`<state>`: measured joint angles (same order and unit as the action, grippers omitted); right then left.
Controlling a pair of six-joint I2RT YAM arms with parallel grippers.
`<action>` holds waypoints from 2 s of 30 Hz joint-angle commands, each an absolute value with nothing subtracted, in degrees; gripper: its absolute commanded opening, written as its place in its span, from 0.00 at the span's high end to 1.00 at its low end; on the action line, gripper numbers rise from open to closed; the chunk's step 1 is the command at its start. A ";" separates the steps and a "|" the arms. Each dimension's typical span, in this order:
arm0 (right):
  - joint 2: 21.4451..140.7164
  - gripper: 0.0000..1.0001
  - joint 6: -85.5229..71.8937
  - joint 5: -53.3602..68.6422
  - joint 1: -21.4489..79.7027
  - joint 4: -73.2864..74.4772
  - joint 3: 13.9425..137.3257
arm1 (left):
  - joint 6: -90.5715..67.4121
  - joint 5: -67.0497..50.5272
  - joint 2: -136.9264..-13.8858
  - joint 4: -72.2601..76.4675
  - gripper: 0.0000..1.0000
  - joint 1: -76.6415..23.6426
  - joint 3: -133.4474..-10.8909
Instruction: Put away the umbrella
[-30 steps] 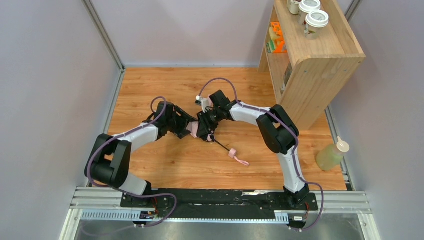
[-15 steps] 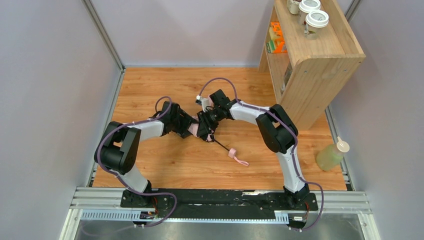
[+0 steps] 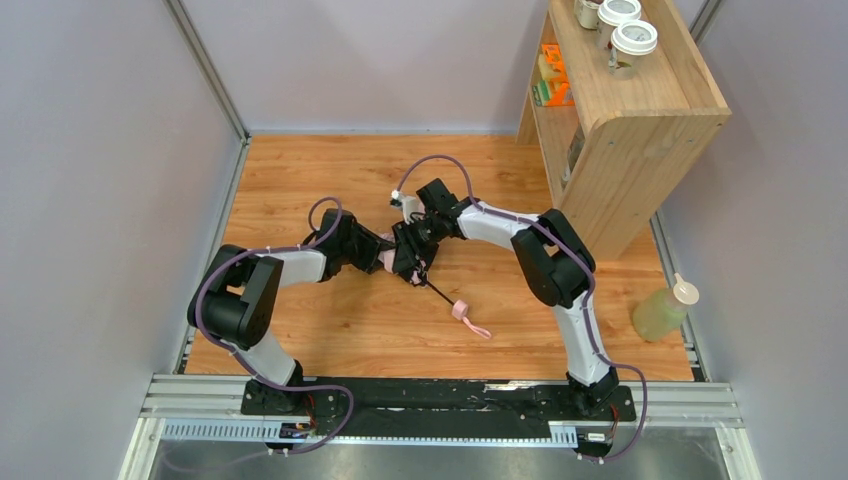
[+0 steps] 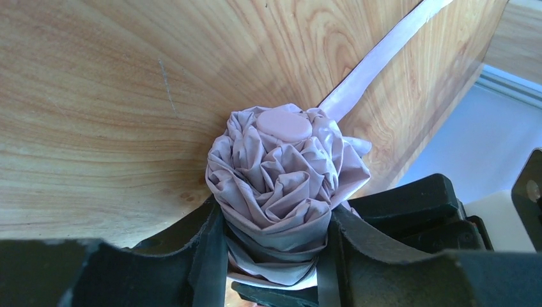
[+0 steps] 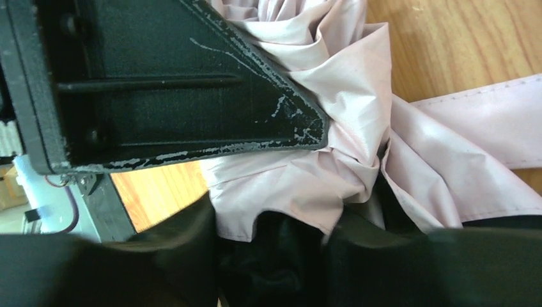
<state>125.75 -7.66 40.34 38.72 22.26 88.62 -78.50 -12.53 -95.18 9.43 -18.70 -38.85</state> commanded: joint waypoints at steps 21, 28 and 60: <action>108.10 0.05 15.02 -20.21 58.36 1.41 71.36 | -71.19 -7.21 -100.81 -18.27 1.00 -18.81 -41.57; 114.68 0.06 16.61 -23.38 58.89 -2.37 73.91 | -70.93 -6.94 -100.81 -20.65 1.00 -18.81 -42.54; 123.57 1.00 -14.32 26.96 43.25 14.85 68.98 | -65.39 -10.55 -97.03 -8.36 0.28 -18.90 -42.55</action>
<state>116.42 -5.37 12.14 45.89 -3.38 71.40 -69.84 -12.49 -95.77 -3.03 -18.68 -46.52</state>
